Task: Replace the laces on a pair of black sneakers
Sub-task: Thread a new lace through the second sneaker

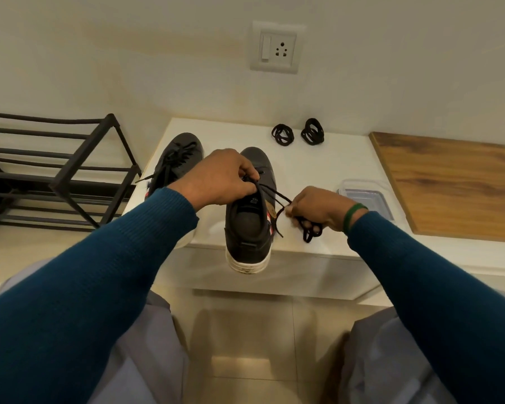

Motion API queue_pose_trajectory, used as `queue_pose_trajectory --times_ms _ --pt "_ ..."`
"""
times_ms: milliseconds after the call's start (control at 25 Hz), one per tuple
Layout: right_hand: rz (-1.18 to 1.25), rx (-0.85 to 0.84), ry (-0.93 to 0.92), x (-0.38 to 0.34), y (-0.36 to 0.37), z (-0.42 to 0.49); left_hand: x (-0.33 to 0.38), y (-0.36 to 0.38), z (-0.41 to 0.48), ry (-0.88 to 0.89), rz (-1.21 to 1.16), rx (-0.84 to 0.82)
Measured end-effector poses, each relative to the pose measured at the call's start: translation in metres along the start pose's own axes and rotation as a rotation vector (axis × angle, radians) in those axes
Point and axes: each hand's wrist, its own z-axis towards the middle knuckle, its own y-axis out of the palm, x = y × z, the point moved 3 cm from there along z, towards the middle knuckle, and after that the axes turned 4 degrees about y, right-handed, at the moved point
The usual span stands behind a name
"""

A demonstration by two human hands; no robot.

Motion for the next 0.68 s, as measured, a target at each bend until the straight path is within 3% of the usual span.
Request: queue_pose_trajectory --times_ms 120,240,320,440,520,680 --pt "-0.183 0.211 -0.036 0.002 -0.014 0.010 -0.002 0.000 0.002 -0.013 -0.010 -0.012" --pt "-0.088 0.333 -0.100 -0.002 -0.022 0.012 -0.004 0.000 0.002 -0.019 -0.017 -0.020" --pt "-0.050 0.340 -0.136 -0.005 -0.023 0.011 -0.004 0.000 0.002 -0.021 -0.020 -0.021" --pt "0.048 0.183 -0.132 -0.004 -0.017 0.004 -0.004 0.000 0.000 -0.020 -0.026 -0.026" --pt "-0.015 0.117 -0.111 -0.001 -0.008 0.004 -0.003 -0.001 0.000 -0.015 -0.027 -0.029" --pt "-0.267 0.292 -0.294 -0.004 0.002 0.010 -0.003 0.000 0.000 -0.011 -0.018 -0.030"
